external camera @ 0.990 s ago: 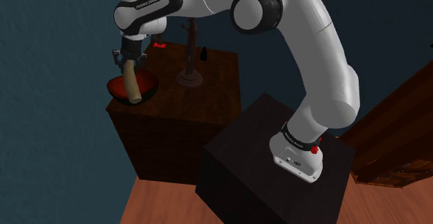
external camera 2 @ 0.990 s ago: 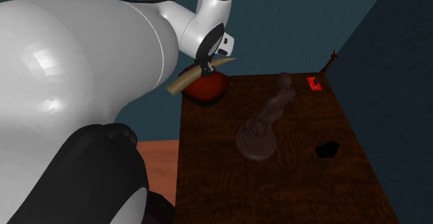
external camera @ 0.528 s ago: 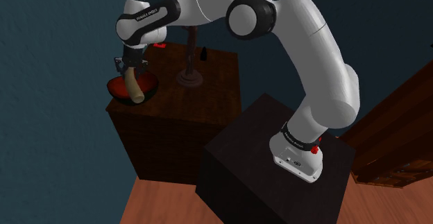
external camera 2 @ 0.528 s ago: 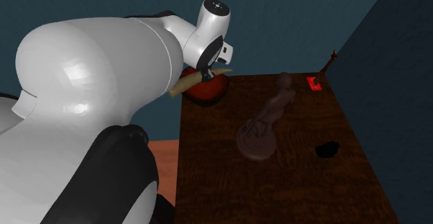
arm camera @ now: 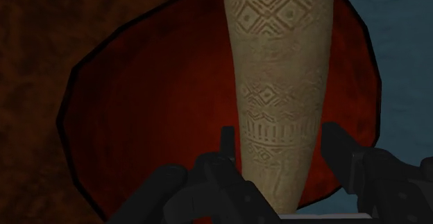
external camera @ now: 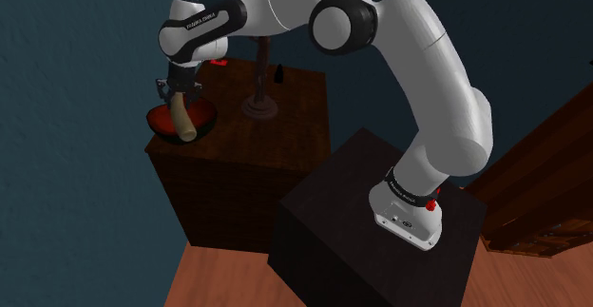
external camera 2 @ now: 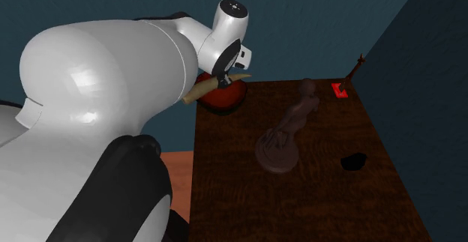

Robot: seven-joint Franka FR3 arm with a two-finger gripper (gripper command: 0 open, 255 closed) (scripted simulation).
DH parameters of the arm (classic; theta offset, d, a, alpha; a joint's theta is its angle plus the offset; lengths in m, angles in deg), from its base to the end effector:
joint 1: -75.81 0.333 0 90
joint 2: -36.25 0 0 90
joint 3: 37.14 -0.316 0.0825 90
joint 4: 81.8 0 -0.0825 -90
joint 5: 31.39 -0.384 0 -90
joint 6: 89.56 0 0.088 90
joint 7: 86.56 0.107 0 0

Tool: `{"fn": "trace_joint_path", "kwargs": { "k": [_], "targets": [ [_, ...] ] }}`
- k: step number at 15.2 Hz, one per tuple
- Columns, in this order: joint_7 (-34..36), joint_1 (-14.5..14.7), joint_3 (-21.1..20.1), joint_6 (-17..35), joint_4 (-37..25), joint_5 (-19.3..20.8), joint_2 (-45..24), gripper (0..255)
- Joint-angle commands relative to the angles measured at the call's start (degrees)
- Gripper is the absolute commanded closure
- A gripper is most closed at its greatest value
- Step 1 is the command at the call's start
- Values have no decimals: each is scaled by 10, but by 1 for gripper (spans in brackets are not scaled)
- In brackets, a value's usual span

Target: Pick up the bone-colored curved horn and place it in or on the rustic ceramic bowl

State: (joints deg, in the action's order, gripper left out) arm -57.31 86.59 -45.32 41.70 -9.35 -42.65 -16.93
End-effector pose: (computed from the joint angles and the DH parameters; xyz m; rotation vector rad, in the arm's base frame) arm 0.7280 0.2242 0.2073 -2.8098 0.5187 0.0200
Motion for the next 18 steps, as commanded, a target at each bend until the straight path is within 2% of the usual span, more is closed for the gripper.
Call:
{"fn": "trace_joint_path", "kwargs": {
  "k": [1,6,10,18],
  "targets": [
    [0,0,1,1,2,0,-3,0],
    [0,-1,1,-1,1,0,-3,0],
    [-2,-13,1,-34,24,-1,52,0],
    [-2,-13,1,-34,24,-1,52,0]
  ]
}}
